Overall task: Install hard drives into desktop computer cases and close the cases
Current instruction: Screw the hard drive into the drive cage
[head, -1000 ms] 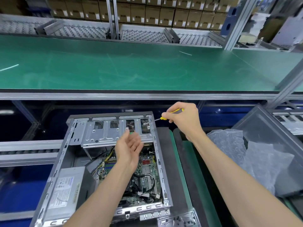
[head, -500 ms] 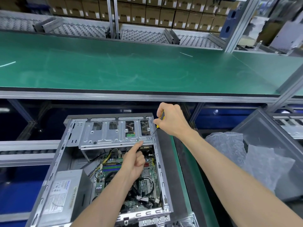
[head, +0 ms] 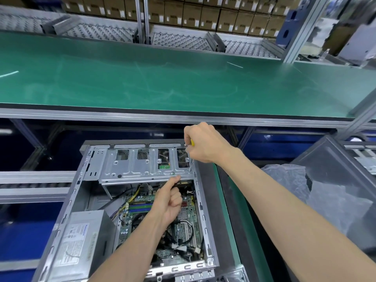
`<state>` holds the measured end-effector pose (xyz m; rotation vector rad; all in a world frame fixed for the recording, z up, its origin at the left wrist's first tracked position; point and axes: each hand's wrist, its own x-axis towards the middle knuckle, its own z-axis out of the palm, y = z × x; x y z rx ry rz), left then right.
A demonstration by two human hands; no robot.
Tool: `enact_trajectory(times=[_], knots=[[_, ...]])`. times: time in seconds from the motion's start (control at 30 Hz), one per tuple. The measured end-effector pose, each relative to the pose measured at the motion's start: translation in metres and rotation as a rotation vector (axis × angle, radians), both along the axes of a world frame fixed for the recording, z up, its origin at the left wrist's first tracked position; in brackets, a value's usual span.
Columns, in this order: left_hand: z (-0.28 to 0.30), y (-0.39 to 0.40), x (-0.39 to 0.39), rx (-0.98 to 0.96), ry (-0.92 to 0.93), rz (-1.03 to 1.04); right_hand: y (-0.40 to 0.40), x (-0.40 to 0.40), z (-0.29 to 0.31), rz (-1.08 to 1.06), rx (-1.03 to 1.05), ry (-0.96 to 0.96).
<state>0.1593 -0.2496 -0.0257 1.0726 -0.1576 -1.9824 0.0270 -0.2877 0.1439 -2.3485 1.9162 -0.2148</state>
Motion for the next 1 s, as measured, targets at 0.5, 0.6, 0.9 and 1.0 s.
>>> enact_trajectory(times=[0.5, 0.6, 0.9, 1.0], knots=[[-0.0003, 0.0016, 0.0006, 0.007, 0.047, 0.024, -0.0066, 0.0055, 0.0012, -0.043, -0.048, 0.185], [-0.0012, 0.0012, 0.0009, 0.003, 0.042, 0.021, -0.0050, 0.0085, 0.0049, 0.003, -0.018, 0.163], [0.0008, 0.0023, 0.0007, -0.010, 0.057, 0.020, -0.0073, 0.0086, 0.0022, -0.043, -0.057, 0.219], [0.0018, 0.0031, 0.0007, -0.003, 0.057, 0.022, -0.0072, 0.0089, 0.0058, 0.013, 0.005, 0.147]])
